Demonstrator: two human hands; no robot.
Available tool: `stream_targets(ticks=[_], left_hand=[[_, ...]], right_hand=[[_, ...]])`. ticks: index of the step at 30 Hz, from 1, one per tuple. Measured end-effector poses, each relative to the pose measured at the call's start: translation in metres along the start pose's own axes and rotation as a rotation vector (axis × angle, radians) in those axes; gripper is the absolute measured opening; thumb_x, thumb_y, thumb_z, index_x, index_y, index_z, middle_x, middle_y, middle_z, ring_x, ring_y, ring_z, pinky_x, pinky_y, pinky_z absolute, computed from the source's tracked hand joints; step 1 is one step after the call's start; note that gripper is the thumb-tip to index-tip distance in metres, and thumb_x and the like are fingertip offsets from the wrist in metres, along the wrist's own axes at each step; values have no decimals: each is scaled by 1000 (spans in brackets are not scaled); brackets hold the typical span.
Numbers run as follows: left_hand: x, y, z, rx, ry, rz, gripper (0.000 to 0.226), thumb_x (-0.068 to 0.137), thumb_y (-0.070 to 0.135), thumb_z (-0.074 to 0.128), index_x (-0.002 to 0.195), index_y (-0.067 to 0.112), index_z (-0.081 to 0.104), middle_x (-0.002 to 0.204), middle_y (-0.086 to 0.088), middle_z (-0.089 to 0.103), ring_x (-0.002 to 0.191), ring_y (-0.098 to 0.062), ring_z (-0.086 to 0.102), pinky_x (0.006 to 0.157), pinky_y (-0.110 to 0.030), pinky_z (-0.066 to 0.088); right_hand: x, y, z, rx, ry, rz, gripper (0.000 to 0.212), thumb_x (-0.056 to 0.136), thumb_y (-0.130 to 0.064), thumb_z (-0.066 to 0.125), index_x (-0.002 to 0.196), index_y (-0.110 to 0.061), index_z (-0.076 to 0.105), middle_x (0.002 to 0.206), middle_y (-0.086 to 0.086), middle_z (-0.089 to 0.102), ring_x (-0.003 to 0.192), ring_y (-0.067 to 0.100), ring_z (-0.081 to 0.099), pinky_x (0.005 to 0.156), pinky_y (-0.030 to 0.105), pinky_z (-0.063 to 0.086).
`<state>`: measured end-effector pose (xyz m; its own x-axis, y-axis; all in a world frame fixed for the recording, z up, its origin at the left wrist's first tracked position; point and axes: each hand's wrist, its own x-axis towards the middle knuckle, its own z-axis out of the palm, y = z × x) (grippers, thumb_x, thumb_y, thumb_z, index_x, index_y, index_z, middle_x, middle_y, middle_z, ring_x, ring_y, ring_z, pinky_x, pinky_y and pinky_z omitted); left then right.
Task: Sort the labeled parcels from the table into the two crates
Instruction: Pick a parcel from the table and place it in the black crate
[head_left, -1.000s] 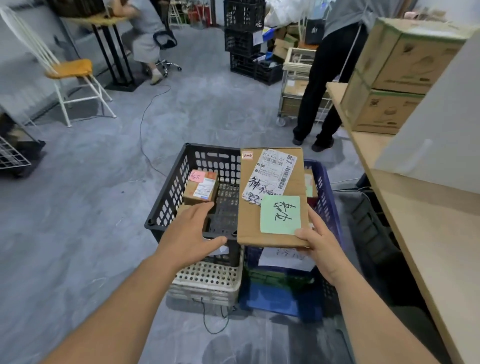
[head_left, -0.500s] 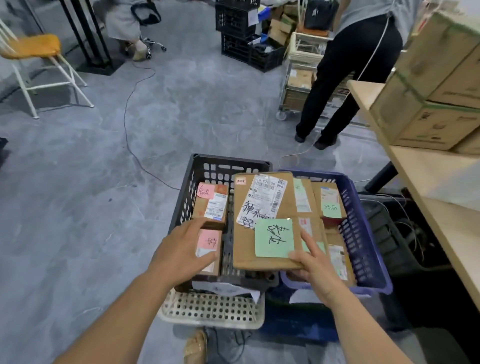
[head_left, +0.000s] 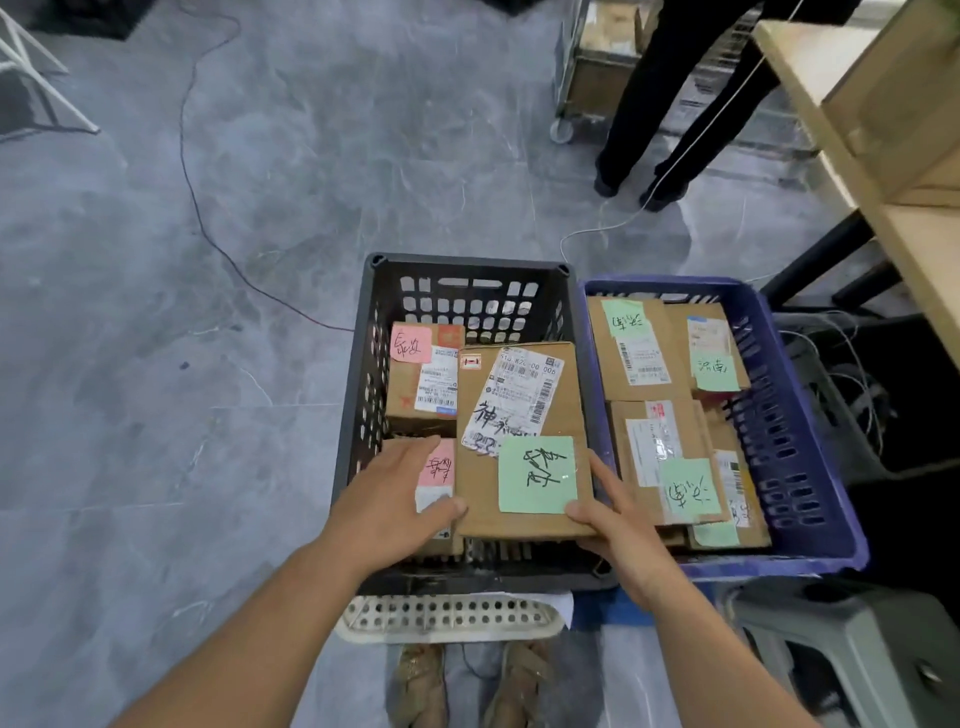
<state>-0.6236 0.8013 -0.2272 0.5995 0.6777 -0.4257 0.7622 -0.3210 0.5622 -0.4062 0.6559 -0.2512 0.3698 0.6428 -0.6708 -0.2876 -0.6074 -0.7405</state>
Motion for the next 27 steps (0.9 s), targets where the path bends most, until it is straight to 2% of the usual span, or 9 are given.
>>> stream_targets(ticks=[2,5,7,11,14,18,21,25,27], left_hand=[[15,-2,10,-25,-31,-14,79,87,59,53,151,32,16,155,10,23,139,-11,26,104,-25,29],[35,-1,24,-142,-79,-21,67,91,51,52,149,38,20,143,21,33,132,-7,34,92,-20,34],[49,-1,36,-245,-107,-64,61,94,45,52,146,43,21,131,27,37,124,-3,41,88,-20,36],[64,-11,66,-369,-129,-179,59,94,37,53,144,46,24,123,22,50,106,-6,53,89,-24,44],[68,-17,85,-386,-158,-222,61,93,32,54,144,47,24,126,17,55,99,-8,60,86,-27,49],[78,-23,111,-333,-224,-280,64,95,29,53,149,36,18,132,9,54,100,-10,54,74,-21,40],[86,-30,128,-305,-274,-305,63,96,26,51,149,31,18,132,4,54,97,-10,50,74,-21,37],[95,-37,146,-248,-359,-318,65,97,27,49,150,30,12,139,-2,50,116,-20,51,87,-24,38],[99,-40,154,-202,-409,-335,70,97,23,49,151,30,5,137,-5,51,112,-20,51,85,-26,37]], right_hand=[[15,3,-1,2,15,17,73,82,-22,71,142,-47,38,103,-14,73,110,20,61,102,45,46],[31,5,-1,-6,35,39,70,88,-11,64,143,-44,37,107,-3,71,106,20,63,93,38,51],[41,6,-1,-21,31,52,68,89,-11,64,141,-45,37,110,0,69,102,17,64,83,30,51],[54,13,1,-178,-12,88,66,92,-18,60,145,-46,30,128,-9,60,118,14,54,98,32,43],[69,22,8,-436,-3,95,48,99,-20,47,143,-36,34,131,-9,58,110,12,54,89,28,42],[88,38,16,-642,38,165,64,102,-21,42,156,-23,8,133,0,56,99,16,54,81,29,45],[101,49,24,-768,54,229,72,101,-14,42,155,-18,-5,135,7,54,110,24,58,88,35,50],[118,68,31,-805,25,352,84,96,-6,46,154,-23,-13,136,11,45,116,25,53,94,36,47],[125,76,31,-819,0,359,85,94,-5,45,154,-30,-10,138,10,38,118,27,49,98,41,47]])
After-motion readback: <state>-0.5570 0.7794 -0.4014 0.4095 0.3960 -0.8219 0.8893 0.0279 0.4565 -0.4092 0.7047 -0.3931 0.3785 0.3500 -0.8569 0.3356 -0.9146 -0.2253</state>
